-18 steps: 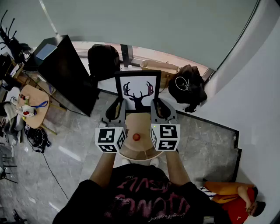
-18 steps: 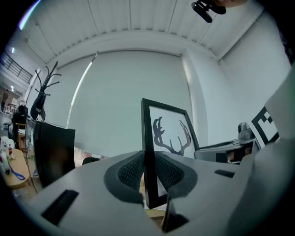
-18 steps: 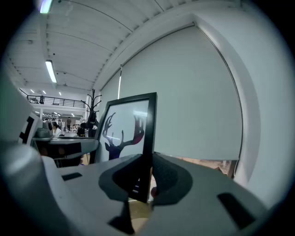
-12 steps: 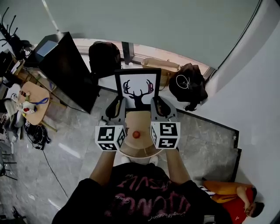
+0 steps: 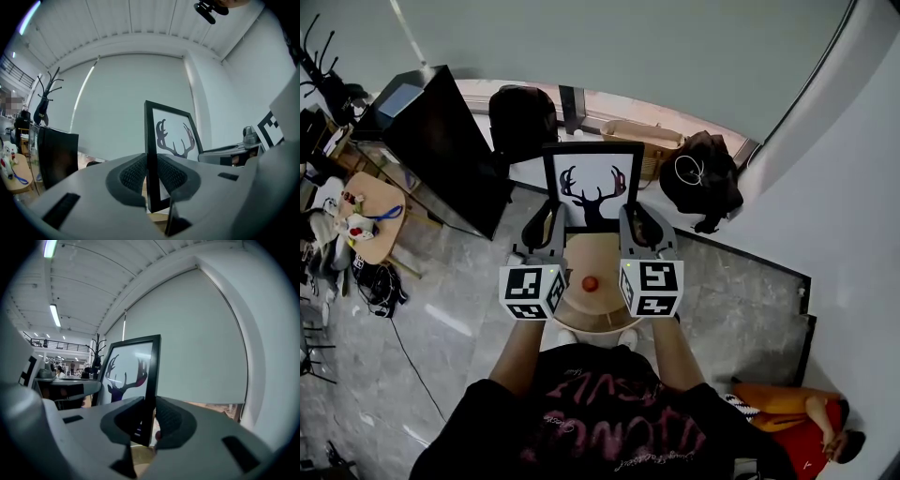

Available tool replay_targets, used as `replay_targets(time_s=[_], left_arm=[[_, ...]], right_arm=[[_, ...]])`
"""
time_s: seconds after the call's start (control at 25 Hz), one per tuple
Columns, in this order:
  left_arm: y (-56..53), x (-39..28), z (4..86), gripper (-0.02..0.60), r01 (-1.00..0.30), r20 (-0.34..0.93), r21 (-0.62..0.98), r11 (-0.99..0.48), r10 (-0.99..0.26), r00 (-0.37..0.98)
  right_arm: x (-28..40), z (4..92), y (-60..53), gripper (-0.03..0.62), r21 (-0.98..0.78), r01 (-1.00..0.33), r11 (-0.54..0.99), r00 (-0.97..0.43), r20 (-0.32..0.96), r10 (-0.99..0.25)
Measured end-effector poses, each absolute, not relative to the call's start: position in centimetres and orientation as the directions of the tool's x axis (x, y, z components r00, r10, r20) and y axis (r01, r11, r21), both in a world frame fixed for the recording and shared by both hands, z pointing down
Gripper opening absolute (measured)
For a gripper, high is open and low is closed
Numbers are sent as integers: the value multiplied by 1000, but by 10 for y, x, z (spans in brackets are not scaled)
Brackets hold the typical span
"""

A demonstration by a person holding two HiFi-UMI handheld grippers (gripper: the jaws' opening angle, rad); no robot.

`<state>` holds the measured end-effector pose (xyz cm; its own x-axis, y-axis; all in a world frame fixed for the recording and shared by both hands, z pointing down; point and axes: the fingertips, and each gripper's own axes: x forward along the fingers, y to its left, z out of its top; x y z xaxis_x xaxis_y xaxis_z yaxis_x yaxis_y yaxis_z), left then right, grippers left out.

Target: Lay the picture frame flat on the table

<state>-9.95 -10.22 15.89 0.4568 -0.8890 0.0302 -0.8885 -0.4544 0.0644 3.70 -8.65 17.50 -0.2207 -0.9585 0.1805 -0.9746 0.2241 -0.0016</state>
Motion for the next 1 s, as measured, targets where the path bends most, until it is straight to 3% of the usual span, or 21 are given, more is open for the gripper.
replay_targets(time_s=[1.0], left_arm=[[-77,-108,189,72,-899,71,64,-434,-896,438]], right_arm=[[29,208,-68,81,-46,-966,254,-257,250,-934]])
